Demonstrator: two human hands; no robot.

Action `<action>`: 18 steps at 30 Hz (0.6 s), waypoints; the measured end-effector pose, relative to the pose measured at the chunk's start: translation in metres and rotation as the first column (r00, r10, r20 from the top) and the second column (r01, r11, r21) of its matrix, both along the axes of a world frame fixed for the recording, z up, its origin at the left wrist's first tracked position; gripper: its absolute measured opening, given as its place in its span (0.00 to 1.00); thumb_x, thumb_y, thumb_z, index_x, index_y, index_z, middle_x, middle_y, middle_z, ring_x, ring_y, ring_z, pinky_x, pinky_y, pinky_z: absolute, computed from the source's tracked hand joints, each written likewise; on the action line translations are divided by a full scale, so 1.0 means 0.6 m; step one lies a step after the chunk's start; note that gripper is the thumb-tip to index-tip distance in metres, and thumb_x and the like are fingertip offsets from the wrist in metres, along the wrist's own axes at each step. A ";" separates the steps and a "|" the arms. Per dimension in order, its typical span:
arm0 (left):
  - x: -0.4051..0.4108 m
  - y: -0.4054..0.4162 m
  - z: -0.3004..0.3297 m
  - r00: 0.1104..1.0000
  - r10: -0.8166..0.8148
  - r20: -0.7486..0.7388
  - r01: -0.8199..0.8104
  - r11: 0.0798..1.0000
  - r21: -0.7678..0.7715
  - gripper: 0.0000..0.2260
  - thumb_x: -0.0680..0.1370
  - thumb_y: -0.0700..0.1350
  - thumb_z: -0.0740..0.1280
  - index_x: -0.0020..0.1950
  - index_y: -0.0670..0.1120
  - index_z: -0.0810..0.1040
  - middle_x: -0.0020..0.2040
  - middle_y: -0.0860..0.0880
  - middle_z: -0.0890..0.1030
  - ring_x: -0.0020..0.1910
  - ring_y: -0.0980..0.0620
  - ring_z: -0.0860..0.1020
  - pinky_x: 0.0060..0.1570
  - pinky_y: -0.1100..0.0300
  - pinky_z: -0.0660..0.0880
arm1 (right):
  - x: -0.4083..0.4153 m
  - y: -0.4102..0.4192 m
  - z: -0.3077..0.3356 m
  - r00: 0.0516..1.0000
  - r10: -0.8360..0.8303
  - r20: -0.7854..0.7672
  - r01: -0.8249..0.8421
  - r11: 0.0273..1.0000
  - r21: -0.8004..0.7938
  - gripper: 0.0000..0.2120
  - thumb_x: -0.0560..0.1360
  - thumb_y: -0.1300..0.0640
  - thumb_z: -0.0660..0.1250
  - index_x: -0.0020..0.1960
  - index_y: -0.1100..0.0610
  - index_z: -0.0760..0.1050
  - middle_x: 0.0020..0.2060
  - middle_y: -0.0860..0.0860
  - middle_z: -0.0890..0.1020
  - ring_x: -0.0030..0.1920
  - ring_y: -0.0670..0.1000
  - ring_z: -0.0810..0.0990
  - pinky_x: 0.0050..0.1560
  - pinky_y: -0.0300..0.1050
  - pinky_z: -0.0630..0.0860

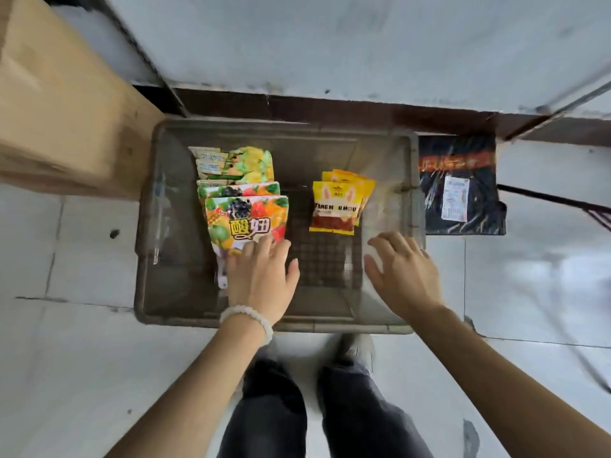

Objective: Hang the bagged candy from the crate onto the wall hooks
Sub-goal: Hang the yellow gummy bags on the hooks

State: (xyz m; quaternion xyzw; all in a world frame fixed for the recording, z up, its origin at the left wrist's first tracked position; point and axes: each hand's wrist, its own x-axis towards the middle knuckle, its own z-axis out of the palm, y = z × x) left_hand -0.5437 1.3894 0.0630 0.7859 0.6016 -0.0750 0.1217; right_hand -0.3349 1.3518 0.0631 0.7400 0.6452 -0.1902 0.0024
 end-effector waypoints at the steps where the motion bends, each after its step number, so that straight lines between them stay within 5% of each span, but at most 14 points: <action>1: 0.002 0.008 -0.029 1.000 -0.004 0.001 0.004 1.000 0.002 0.15 0.77 0.53 0.58 0.59 0.49 0.76 0.57 0.48 0.78 0.54 0.44 0.75 0.46 0.49 0.72 | -0.002 0.009 -0.028 1.000 -0.001 -0.002 0.001 1.000 -0.006 0.13 0.77 0.51 0.60 0.57 0.56 0.75 0.56 0.53 0.78 0.54 0.58 0.76 0.49 0.51 0.75; 6: 0.035 0.082 -0.190 0.999 -0.033 0.016 0.032 0.999 0.040 0.15 0.76 0.53 0.59 0.60 0.49 0.74 0.56 0.47 0.77 0.55 0.44 0.73 0.48 0.49 0.70 | -0.002 0.104 -0.184 0.996 -0.079 -0.037 0.077 0.996 -0.038 0.14 0.78 0.51 0.57 0.58 0.58 0.72 0.58 0.56 0.75 0.56 0.60 0.73 0.46 0.53 0.73; 10: 0.083 0.167 -0.303 0.995 -0.079 0.065 0.071 0.992 0.107 0.14 0.76 0.52 0.61 0.58 0.48 0.76 0.55 0.47 0.78 0.54 0.43 0.73 0.46 0.50 0.69 | 0.017 0.200 -0.288 0.993 -0.111 -0.041 0.112 0.994 0.013 0.17 0.78 0.52 0.57 0.62 0.59 0.71 0.61 0.57 0.74 0.61 0.61 0.70 0.54 0.55 0.71; 18: 0.133 0.252 -0.408 0.993 -0.120 0.021 0.119 0.991 0.055 0.17 0.78 0.54 0.57 0.65 0.49 0.70 0.59 0.47 0.75 0.59 0.43 0.68 0.50 0.48 0.66 | 0.048 0.280 -0.376 0.990 -0.138 0.025 0.138 0.990 0.001 0.16 0.77 0.55 0.58 0.63 0.57 0.70 0.60 0.55 0.72 0.62 0.59 0.67 0.56 0.53 0.68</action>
